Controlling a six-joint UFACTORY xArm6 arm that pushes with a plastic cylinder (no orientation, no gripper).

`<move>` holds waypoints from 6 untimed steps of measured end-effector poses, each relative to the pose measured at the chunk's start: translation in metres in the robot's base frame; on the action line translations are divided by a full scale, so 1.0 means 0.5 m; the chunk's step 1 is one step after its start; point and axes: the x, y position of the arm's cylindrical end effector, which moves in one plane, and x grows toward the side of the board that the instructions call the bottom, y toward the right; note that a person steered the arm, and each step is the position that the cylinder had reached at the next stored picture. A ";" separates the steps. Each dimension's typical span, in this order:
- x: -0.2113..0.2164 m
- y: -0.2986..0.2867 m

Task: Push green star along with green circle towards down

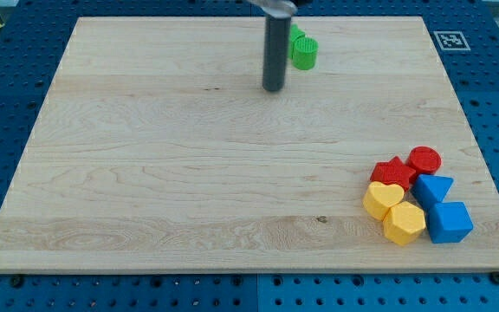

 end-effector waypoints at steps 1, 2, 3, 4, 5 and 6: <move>-0.139 -0.012; -0.174 -0.011; -0.211 0.050; -0.214 0.073; -0.184 0.073; -0.151 0.111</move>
